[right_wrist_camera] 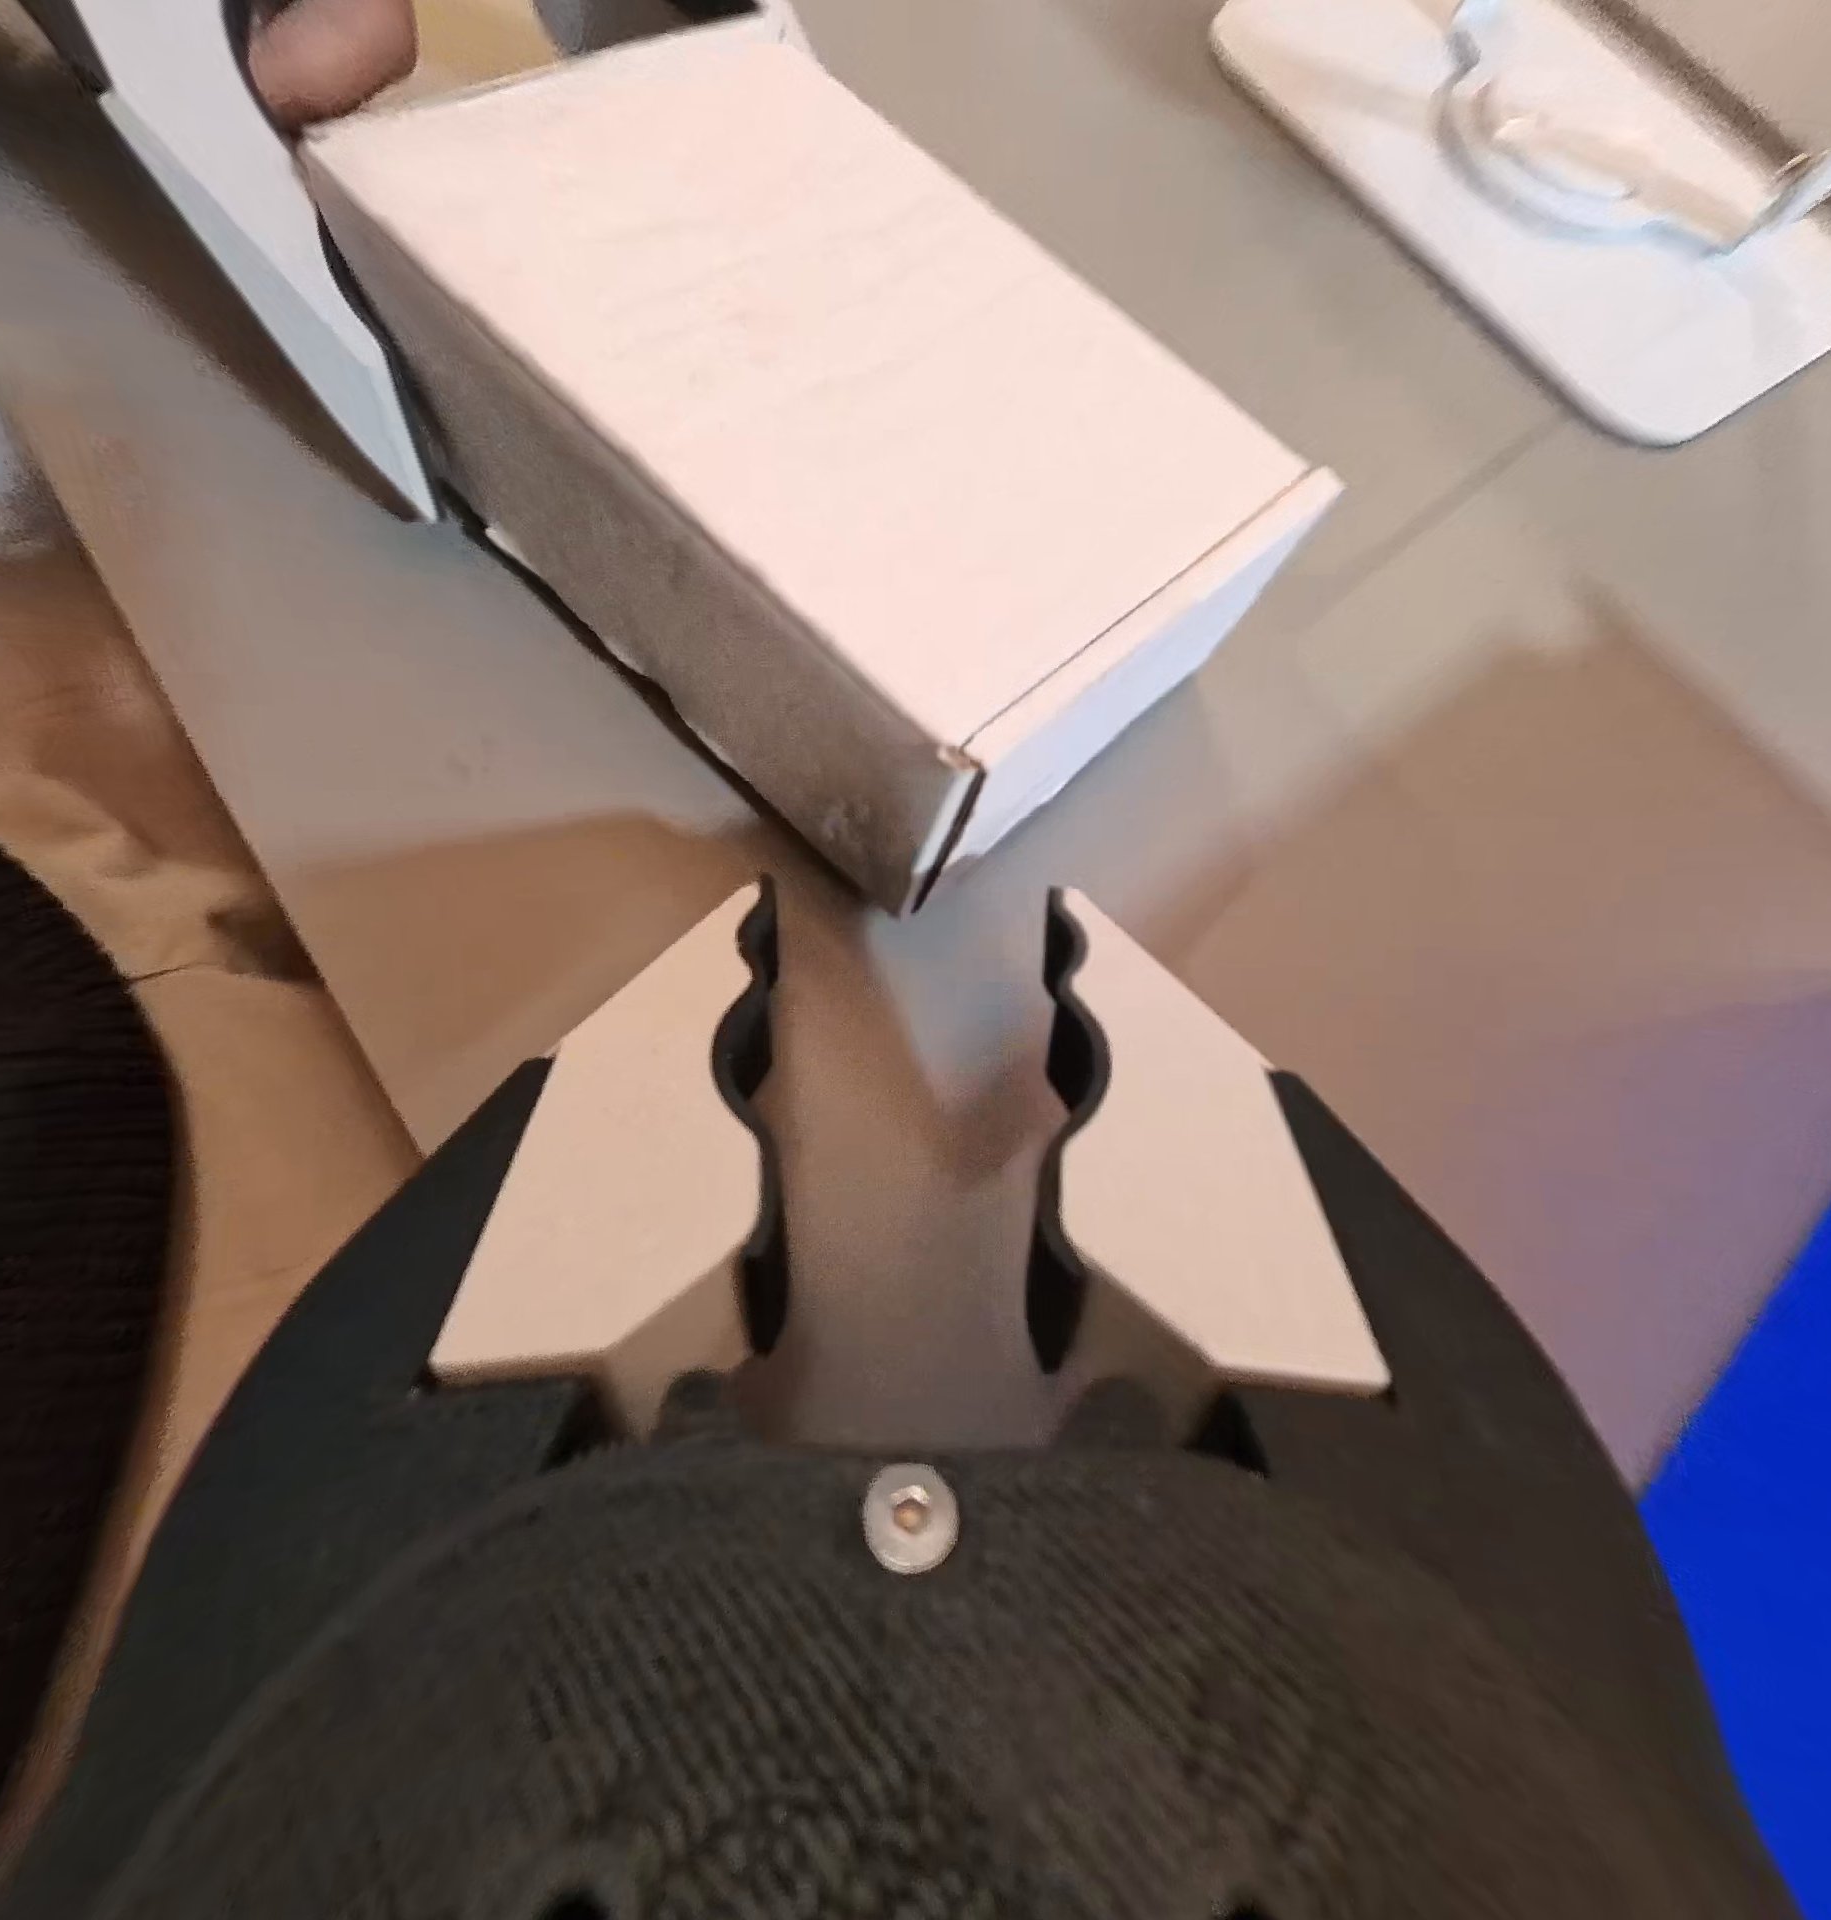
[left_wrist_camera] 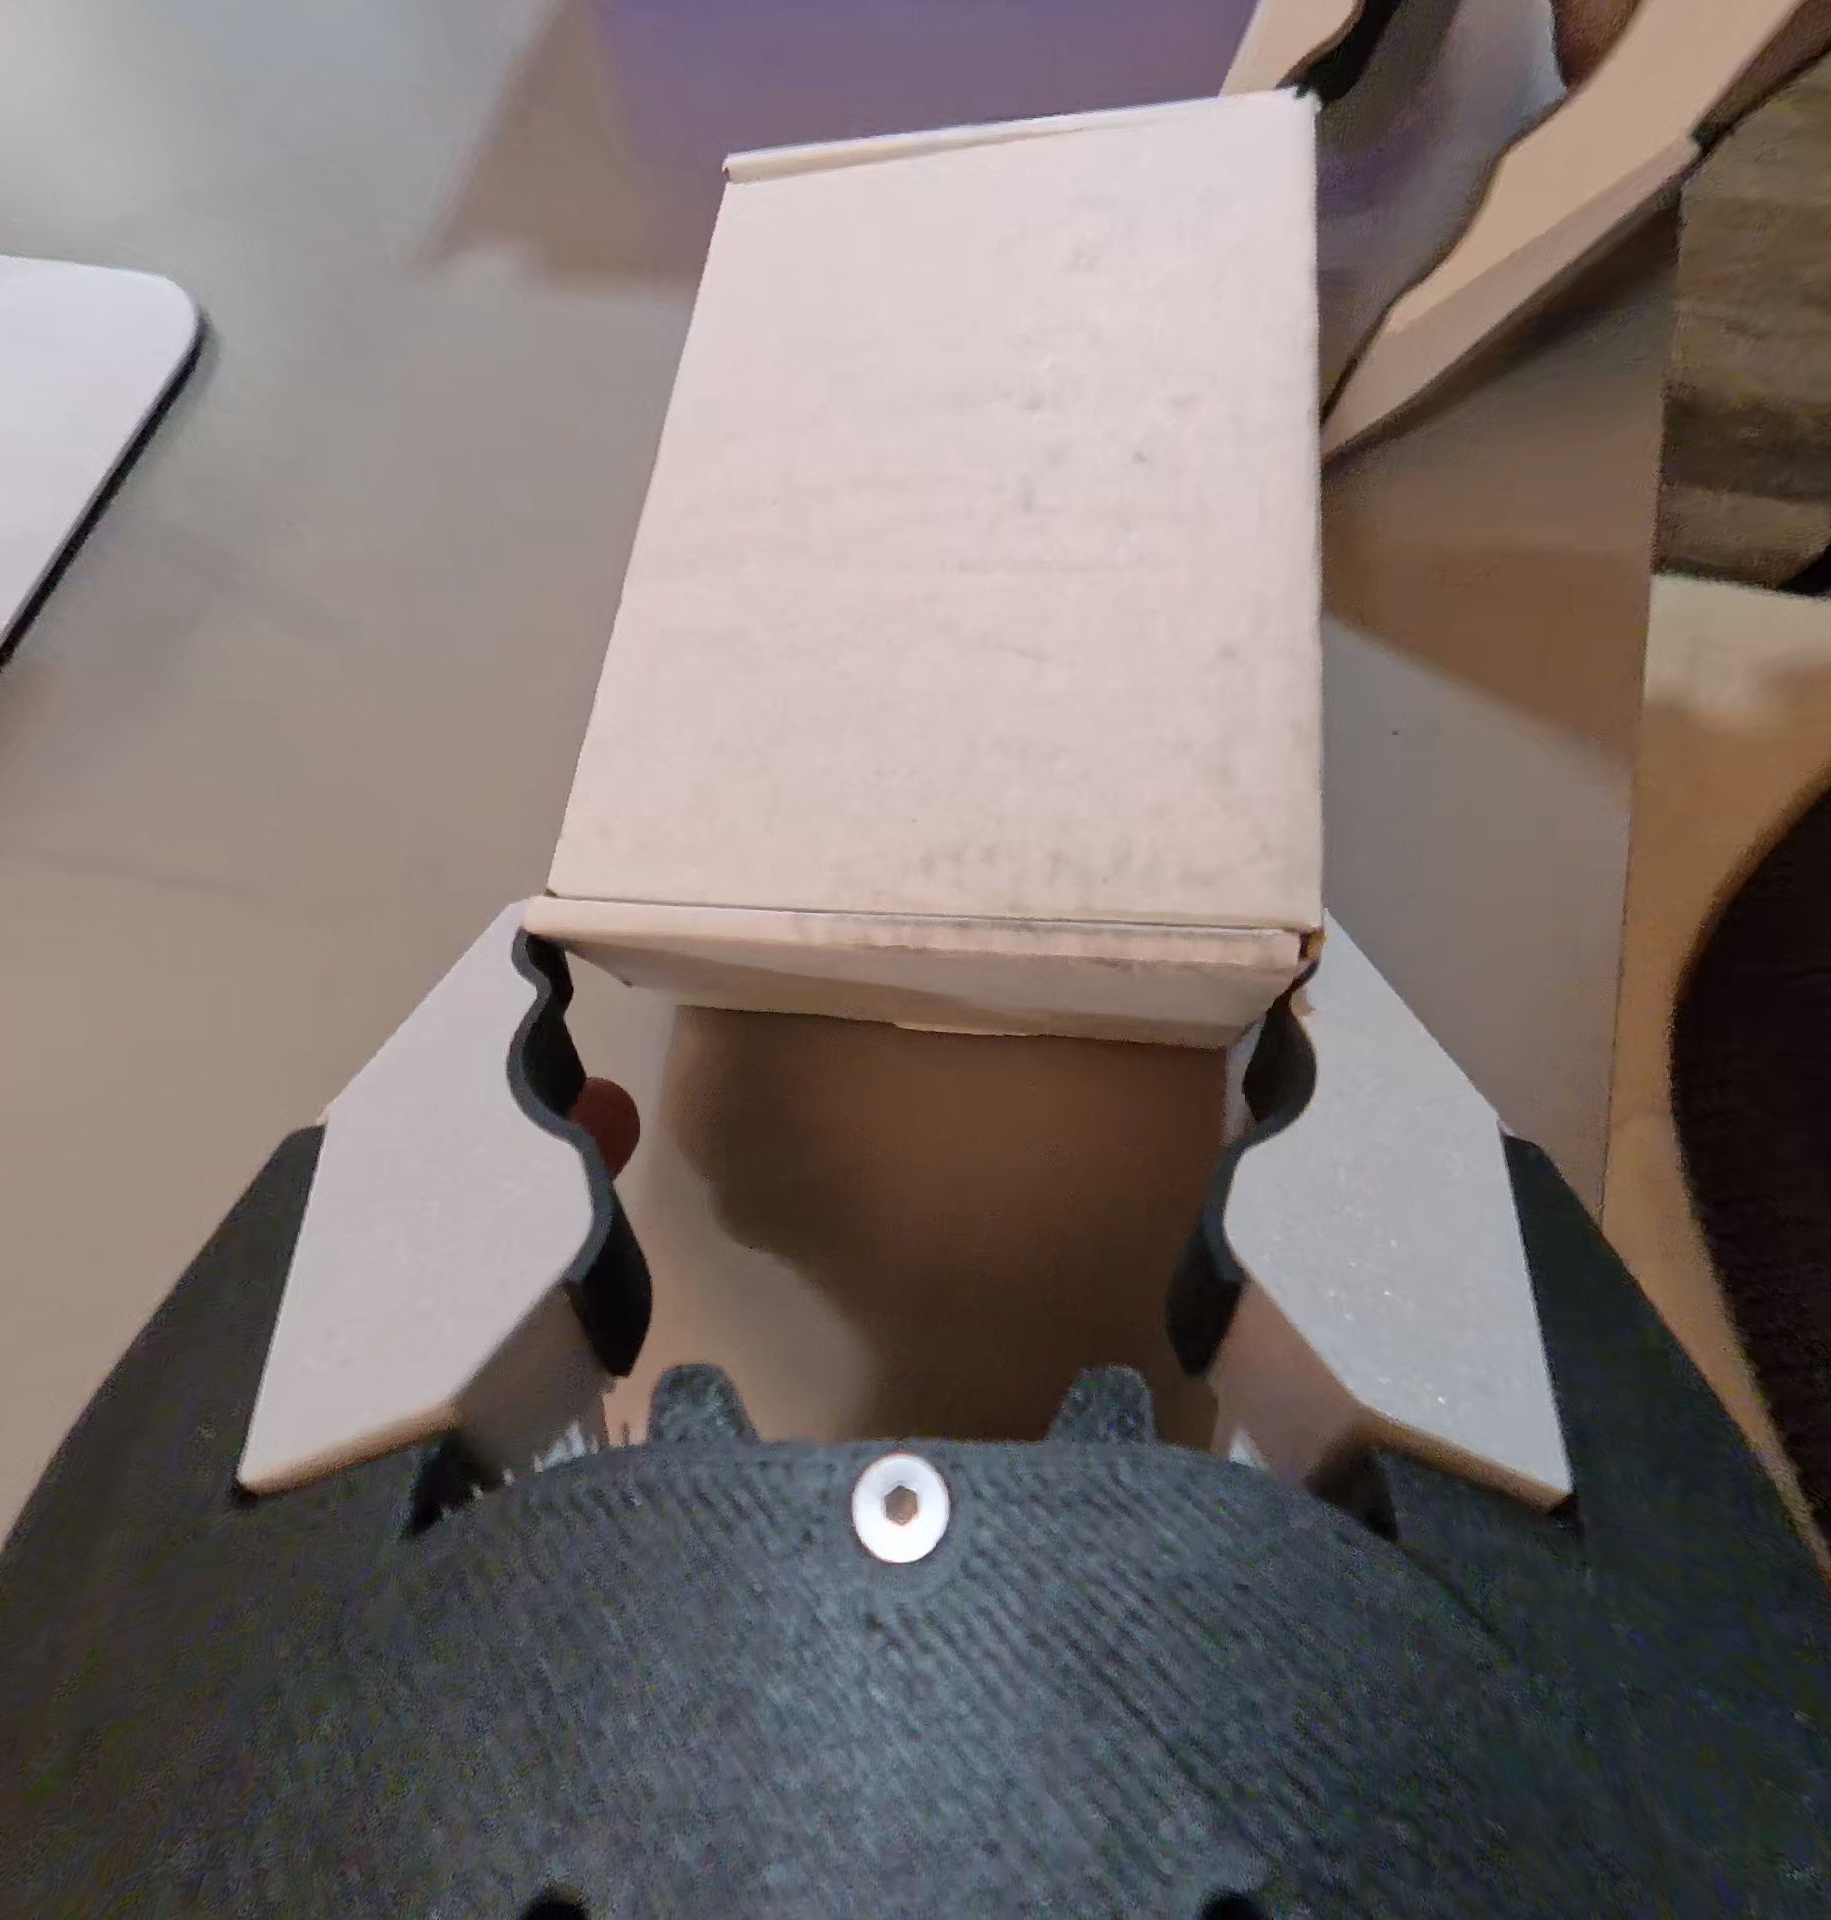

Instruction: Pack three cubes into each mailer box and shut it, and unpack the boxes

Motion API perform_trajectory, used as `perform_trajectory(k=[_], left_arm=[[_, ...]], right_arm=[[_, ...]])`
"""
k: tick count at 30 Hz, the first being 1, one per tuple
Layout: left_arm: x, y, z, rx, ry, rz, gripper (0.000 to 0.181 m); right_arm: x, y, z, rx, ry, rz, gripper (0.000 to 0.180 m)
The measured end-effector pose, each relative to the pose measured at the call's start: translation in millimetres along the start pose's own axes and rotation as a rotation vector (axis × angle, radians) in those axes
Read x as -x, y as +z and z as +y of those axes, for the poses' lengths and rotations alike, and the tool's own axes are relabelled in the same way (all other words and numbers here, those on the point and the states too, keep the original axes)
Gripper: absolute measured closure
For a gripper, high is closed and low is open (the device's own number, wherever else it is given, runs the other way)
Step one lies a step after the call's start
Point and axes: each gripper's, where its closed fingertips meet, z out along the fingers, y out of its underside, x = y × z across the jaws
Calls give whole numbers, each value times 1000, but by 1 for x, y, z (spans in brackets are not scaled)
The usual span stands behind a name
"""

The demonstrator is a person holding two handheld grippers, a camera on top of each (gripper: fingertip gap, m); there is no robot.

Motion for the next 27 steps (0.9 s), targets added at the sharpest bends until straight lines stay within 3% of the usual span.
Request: perform_trajectory(k=[1, 6, 14, 18, 27], left_arm=[[4, -1, 0, -6, -33, -11, 51], [11, -7, -10, -62, -288, 26, 51], [-1, -6, -27, -66, -396, 18, 51], [-13, -3, -34, -60, -408, 21, 51], [-25, -1, -38, -44, -358, 18, 51]], right_arm=[[-5, -4, -6, -27, -23, 40, 128], [-13, -29, -47, -176, -287, 261, 122], [13, -11, -55, -22, -777, 469, 112], [17, -2, -51, 54, -877, 516, 96], [14, -7, -57, 50, -935, 582, 106]])
